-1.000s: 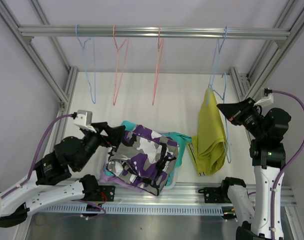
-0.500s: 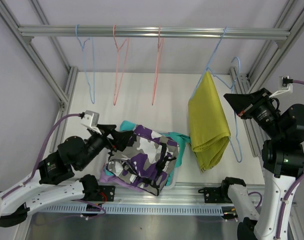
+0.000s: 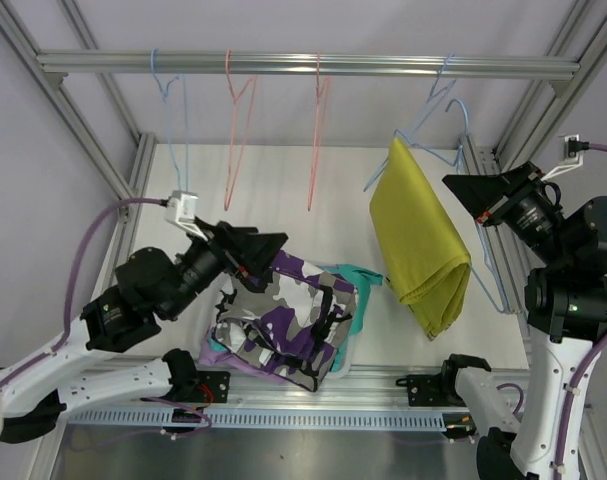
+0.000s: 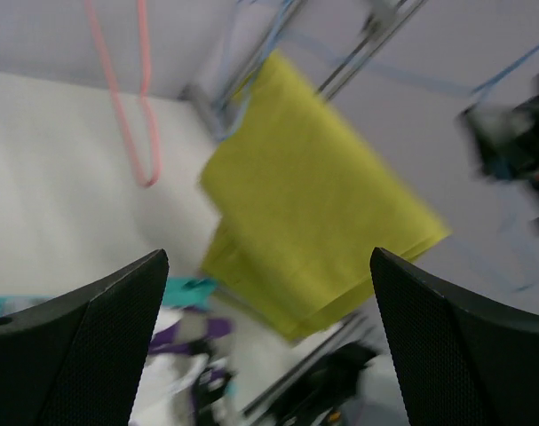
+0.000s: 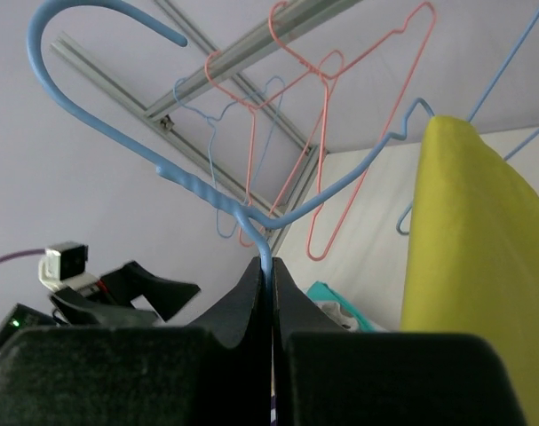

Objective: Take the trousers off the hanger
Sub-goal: Pick up the hanger at the center of the board.

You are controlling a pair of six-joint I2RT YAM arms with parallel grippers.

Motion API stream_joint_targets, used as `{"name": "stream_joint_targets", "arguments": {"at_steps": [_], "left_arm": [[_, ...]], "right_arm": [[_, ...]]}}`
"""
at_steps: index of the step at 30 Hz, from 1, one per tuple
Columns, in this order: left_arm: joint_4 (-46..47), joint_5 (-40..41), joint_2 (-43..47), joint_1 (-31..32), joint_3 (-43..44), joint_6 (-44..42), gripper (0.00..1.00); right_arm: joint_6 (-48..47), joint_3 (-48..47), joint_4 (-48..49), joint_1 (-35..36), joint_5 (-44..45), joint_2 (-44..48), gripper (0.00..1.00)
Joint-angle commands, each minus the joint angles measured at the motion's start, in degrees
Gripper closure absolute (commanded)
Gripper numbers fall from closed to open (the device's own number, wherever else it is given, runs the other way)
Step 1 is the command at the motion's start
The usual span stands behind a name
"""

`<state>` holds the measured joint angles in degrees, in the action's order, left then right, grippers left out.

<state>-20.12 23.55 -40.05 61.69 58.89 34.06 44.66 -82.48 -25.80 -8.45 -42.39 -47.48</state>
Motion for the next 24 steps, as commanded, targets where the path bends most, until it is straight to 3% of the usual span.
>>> {"name": "stream_joint_targets", "arguments": {"at_steps": [1, 5, 9, 13, 19, 24], "left_arm": [[15.3, -2.2, -3.3, -0.2, 4.8, 11.7, 0.01], [25.4, -5.3, -15.4, -0.3, 11.2, 23.8, 0.00], [22.9, -7.4, -33.9, 1.1, 24.8, 28.9, 0.01], [17.5, -6.4, -43.8, 2.7, 38.4, 32.7, 0.00], [17.0, -7.2, -49.6, 2.7, 41.7, 38.3, 0.00], [19.0, -7.0, -52.7, 1.9, 42.6, 43.1, 0.00]], "right_arm": [[3.3, 1.5, 12.8, 1.5, -2.3, 1.5, 1.00], [3.8, 3.0, 15.1, 5.8, -1.3, 1.9, 1.00], [2.4, 1.3, 15.2, 11.8, 1.2, 1.3, 1.00], [0.9, -0.5, 14.5, 15.2, 2.8, 0.7, 1.00], [-4.2, -2.9, 9.0, 15.7, 3.0, 0.6, 1.00], [-4.3, -0.7, 10.4, 15.7, 1.3, 2.9, 1.00]]}}
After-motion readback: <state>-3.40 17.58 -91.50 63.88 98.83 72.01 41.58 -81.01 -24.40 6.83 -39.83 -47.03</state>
